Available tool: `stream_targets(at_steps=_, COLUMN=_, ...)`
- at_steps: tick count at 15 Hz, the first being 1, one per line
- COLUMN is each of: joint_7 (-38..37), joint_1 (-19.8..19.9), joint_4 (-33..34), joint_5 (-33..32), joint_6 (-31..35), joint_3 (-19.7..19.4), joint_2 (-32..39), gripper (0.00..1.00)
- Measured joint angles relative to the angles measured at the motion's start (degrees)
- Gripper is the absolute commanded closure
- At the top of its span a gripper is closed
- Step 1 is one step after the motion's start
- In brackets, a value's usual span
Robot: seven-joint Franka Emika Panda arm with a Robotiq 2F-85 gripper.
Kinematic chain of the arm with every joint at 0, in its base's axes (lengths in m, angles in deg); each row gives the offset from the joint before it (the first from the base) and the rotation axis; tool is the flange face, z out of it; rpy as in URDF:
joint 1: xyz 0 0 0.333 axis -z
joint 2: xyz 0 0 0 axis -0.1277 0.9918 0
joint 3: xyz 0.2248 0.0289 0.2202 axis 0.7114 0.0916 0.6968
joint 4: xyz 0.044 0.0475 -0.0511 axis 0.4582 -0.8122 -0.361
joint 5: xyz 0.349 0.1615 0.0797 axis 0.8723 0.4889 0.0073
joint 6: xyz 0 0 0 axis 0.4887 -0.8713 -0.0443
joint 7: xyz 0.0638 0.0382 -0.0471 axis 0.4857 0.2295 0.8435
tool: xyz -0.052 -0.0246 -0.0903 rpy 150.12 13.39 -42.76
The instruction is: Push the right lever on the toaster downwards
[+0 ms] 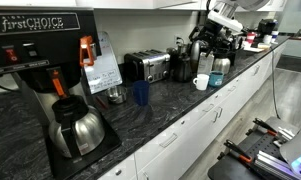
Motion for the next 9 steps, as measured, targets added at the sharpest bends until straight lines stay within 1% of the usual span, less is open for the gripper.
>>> stream_targets(at_steps=3, joint_7=-0.36, joint_1=-0.12, joint_4=-0.01, joint_5=0.22, joint_6=0.17, joint_3=0.08, joint_2=0.22, gripper=0.0)
stream_targets(at_steps=4, joint_7=-0.85, joint_1=-0.3, joint_4=0.0, joint_5=0.66, joint_6=1.13, joint_3=0.27, joint_2=0.59, gripper=0.0)
stream_targets(at_steps=6, joint_7=-2.39, joint_1=-0.89, joint_4=0.34, joint_5=1.75, joint_6=5.52, joint_3=1.01, joint_2=2.32, gripper=0.0)
stream_targets(at_steps=9, joint_7=-4.6, joint_1=-2.08, joint_4=1.62, joint_5=2.82, joint_6=13.95, joint_3=2.21, joint_2=6.87, gripper=0.0)
